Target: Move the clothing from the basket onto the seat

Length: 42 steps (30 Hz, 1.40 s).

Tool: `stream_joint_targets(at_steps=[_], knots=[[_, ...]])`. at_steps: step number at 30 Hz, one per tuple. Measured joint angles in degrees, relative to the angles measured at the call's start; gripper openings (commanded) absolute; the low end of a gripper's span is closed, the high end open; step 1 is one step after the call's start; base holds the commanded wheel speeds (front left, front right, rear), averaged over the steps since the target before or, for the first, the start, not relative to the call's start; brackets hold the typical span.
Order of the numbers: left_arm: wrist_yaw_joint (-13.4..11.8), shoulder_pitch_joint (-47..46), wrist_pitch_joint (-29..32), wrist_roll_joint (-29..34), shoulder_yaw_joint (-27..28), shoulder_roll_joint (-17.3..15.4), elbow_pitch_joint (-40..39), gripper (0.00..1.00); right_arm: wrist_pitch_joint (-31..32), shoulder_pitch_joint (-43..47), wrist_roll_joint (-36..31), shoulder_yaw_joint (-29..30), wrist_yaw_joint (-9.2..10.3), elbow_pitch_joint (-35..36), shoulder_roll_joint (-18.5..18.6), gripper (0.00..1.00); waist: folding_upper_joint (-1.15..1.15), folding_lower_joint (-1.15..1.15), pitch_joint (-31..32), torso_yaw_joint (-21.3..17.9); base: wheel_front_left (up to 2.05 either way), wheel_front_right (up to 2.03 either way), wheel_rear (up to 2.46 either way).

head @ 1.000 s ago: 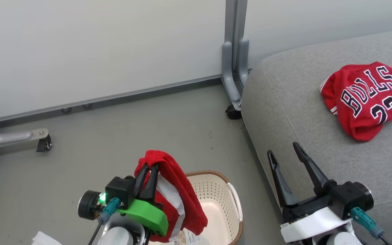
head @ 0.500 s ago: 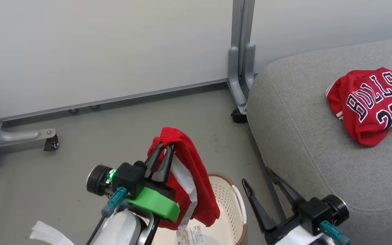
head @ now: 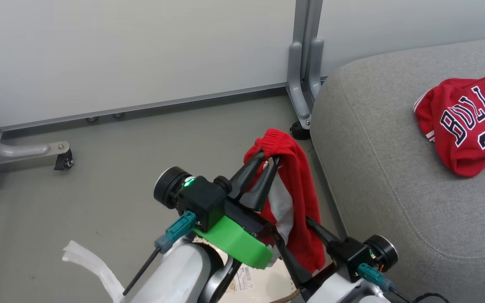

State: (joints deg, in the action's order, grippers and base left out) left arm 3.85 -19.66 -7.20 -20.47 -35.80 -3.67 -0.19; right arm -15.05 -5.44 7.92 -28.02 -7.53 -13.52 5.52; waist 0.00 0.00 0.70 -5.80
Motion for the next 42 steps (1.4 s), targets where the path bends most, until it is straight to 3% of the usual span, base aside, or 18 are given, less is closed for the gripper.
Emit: stream_joint_targets(at_steps=[2,4,5,22,23,24,25,26,42], knots=[[0.2,-0.7,0.9,-0.5,-1.0,0.3,-1.1,0.0,0.0,-0.5,0.1,-0.8,0.0,-0.9,-0.2,1.0,0.0,0.0,-0.2,0.2,0.0,0.0,0.0],[0.2,-1.3,1.6,-0.5,-1.5,0.4,-1.5,0.0,0.0,-0.8,0.1,-1.3,0.0,-1.0,-0.4,0.45,0.0,0.0,-0.3,0.3,0.0,0.0,0.0],[0.0,-1.5,1.8,-0.3,-1.6,0.4,-1.5,0.0,0.0,-0.8,0.2,-1.6,0.0,-1.1,-0.4,0.0,0.0,0.0,-0.4,0.3,0.0,0.0,0.0],[-2.4,-1.5,2.1,0.9,-1.8,-0.8,0.7,0.0,0.0,0.5,2.7,-1.0,0.0,0.0,0.6,0.0,0.0,0.0,-0.8,-0.6,0.0,0.0,0.0],[-2.4,-1.5,2.1,0.9,-1.8,-0.9,0.8,0.04,0.0,0.5,2.7,-1.0,0.0,0.1,0.6,0.0,0.0,0.0,-0.9,-0.6,0.0,0.0,0.0],[-2.6,-1.5,2.2,0.9,-1.8,-1.0,0.9,0.31,0.0,0.5,2.8,-0.9,0.0,0.2,0.6,0.0,0.0,0.0,-0.9,-0.6,0.0,0.0,0.0],[-2.8,-1.5,2.6,0.8,-1.7,-1.0,1.0,0.4,0.0,0.5,2.9,-0.8,0.0,0.3,0.6,0.0,0.0,0.0,-1.0,-0.6,0.0,0.0,0.0],[-3.1,-1.5,2.7,0.8,-1.7,-1.0,1.3,1.0,0.0,0.5,3.0,-0.7,0.0,0.3,0.6,0.0,0.0,0.0,-1.0,-0.6,0.0,0.0,0.0],[-4.4,-1.0,4.1,0.0,-1.7,-1.8,2.4,1.0,0.0,0.5,3.1,0.2,0.0,1.4,0.4,0.0,0.0,0.0,-1.3,-1.1,0.0,0.0,0.0]])
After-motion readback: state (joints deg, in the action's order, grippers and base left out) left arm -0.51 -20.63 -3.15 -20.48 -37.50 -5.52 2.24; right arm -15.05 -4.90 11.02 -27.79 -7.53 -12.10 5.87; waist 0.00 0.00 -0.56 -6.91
